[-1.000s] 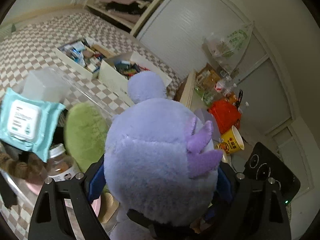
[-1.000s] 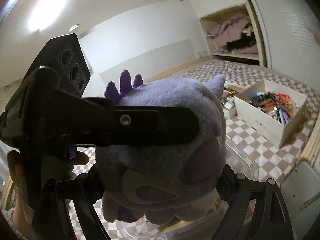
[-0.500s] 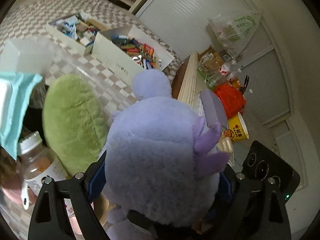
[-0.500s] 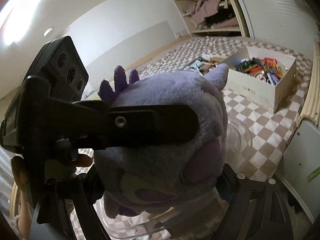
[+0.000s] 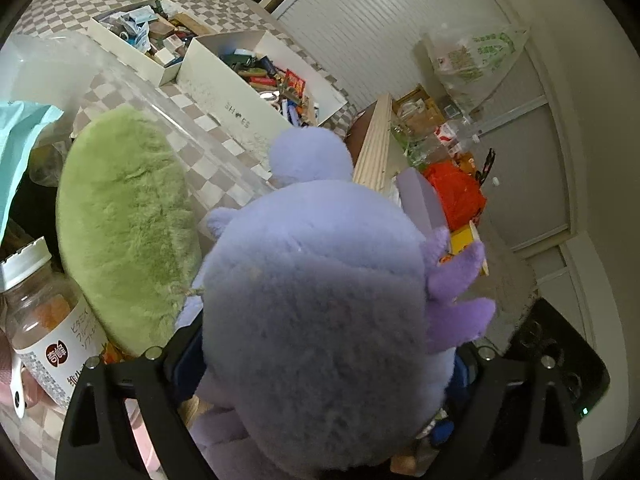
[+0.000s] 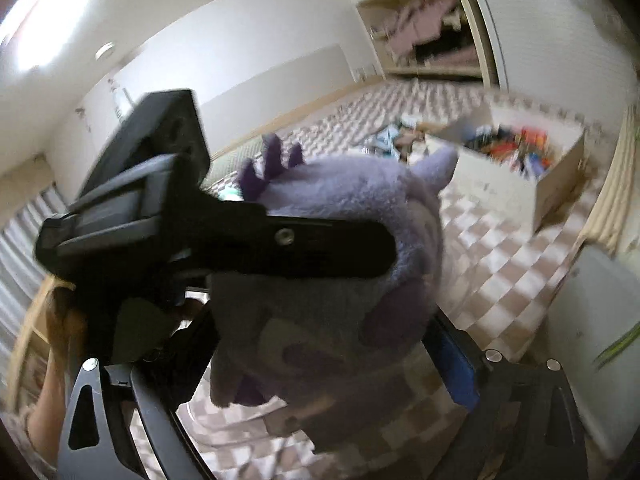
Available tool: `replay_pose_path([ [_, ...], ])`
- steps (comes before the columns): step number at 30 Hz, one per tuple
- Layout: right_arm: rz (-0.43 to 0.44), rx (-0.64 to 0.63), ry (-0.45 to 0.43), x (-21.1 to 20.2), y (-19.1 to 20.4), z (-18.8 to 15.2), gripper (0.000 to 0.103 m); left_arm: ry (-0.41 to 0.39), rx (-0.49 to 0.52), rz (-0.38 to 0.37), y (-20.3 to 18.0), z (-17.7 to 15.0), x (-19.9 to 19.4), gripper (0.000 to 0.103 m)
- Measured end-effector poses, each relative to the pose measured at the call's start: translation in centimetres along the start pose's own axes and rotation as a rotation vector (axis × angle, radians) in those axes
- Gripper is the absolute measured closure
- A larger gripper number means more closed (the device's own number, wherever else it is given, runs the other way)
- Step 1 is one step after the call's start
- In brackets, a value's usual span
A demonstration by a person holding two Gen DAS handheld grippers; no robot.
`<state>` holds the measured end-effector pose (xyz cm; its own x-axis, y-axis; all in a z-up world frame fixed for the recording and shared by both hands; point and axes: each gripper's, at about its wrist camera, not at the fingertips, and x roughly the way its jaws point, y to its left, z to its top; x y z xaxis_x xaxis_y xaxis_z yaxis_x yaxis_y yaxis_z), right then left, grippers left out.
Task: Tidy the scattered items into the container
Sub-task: 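Carry the purple plush with the right gripper over the clear bin, then lower the purple plush into the bin beside the green plush and open the right gripper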
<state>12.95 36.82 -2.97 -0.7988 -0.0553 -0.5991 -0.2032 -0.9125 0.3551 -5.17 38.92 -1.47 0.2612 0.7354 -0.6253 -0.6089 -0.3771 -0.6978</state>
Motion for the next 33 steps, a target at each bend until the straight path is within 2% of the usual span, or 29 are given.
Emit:
replay_pose_path([
  [5,0.008,-0.073,-0.086,-3.4,1.2,1.0,0.007,-0.04,-0.011,-0.038,-0.5,-0.1,-1.6,0.008],
  [8,0.03,-0.097,-0.097,-4.2,1.3,2.6,0.007,-0.091,-0.038,-0.056,-1.0,0.1,-3.6,0.008],
  [9,0.031,-0.105,-0.095,-4.3,1.3,2.9,0.013,-0.108,-0.04,-0.064,-1.2,0.2,-4.3,0.008],
  [10,0.041,-0.124,-0.086,-4.3,1.4,3.4,0.029,-0.13,-0.038,-0.074,-1.4,0.2,-5.2,0.008],
  [12,0.048,-0.15,-0.06,-4.0,1.7,3.9,0.039,-0.176,-0.029,-0.073,-2.0,0.2,-7.0,0.007],
  [13,0.04,-0.168,-0.048,-3.7,1.8,4.0,0.045,-0.198,-0.019,-0.052,-2.3,0.1,-7.8,0.007],
  [15,-0.006,-0.221,-0.027,-3.2,2.4,4.0,0.052,-0.247,0.034,0.054,-3.0,-0.3,-9.4,0.007],
  [18,-0.044,-0.286,0.007,-2.6,3.1,4.1,0.052,-0.284,0.118,0.242,-3.5,-1.4,-10.6,0.007],
  [21,-0.066,-0.327,0.069,-0.9,2.9,4.8,0.052,-0.286,0.155,0.355,-3.0,-2.4,-10.6,0.007],
  [26,-0.101,-0.372,0.208,2.4,2.1,5.3,0.052,-0.263,0.173,0.431,-1.5,-3.6,-9.5,0.007],
  [33,-0.118,-0.439,0.291,4.9,2.9,4.2,0.052,-0.203,0.2,0.51,0.2,-4.8,-6.7,0.007],
])
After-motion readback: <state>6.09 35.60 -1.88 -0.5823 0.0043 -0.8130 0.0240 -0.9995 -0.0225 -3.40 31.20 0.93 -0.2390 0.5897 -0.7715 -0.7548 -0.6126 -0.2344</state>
